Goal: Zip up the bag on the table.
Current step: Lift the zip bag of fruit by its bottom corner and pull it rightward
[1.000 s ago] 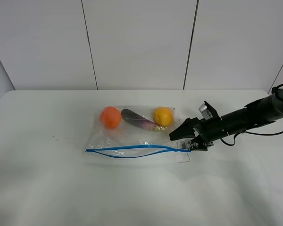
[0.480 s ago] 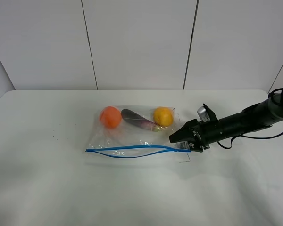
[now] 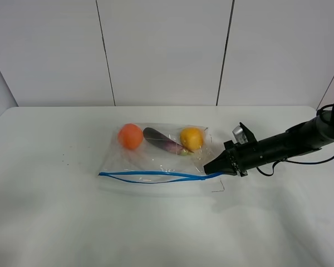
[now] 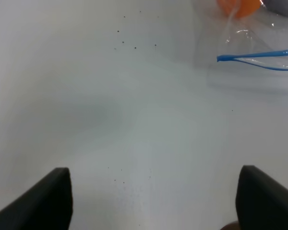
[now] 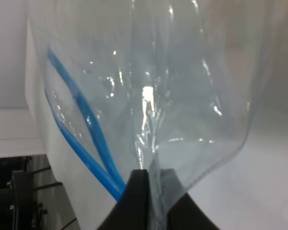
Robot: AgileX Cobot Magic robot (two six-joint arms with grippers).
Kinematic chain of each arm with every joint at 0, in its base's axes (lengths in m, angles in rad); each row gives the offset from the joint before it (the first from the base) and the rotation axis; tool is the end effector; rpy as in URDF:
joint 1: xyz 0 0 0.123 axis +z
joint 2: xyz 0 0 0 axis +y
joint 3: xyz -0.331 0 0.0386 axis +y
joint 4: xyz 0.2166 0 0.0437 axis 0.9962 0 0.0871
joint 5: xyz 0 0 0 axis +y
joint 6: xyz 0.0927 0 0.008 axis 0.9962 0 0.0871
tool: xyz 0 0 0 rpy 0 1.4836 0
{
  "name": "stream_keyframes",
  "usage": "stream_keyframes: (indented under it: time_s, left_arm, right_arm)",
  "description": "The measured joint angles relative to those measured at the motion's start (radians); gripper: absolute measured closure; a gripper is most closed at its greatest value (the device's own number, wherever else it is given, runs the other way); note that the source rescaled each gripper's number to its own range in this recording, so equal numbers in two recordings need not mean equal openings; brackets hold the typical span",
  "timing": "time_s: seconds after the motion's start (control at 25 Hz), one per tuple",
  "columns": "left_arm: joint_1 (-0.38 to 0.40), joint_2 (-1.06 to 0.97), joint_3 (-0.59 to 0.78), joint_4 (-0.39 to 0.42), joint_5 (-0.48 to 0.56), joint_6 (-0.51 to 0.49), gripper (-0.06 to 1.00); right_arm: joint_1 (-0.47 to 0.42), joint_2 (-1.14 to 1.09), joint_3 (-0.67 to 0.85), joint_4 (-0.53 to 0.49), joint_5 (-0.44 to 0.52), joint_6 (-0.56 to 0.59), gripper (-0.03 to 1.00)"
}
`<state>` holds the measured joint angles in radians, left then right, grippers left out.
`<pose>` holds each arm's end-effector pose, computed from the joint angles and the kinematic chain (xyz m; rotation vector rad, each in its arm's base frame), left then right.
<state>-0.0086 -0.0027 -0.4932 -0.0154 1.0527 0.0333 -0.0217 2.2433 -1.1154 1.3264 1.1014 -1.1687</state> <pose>-0.0785 -0.0006 0.2600 0.0433 2.0398 -0.0030 0.3743 0.0725 0.1345 -0.1682 2.6037 1.4938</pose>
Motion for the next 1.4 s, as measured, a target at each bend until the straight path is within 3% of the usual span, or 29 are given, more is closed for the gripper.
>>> stream_keyframes:
  time_s: [0.4, 0.84, 1.4]
  left_arm:
    - [0.0, 0.0, 0.0, 0.0, 0.0, 0.0, -0.01]
    - [0.0, 0.0, 0.0, 0.0, 0.0, 0.0, -0.01]
    - [0.0, 0.0, 0.0, 0.001, 0.0, 0.0, -0.01]
  right_arm:
    - [0.0, 0.0, 0.0, 0.043, 0.095, 0.036, 0.96]
    - [0.0, -0.034, 0.0, 0.089, 0.101, 0.251, 0.96]
    - [0.0, -0.103, 0.0, 0.131, 0.102, 0.385, 0.96]
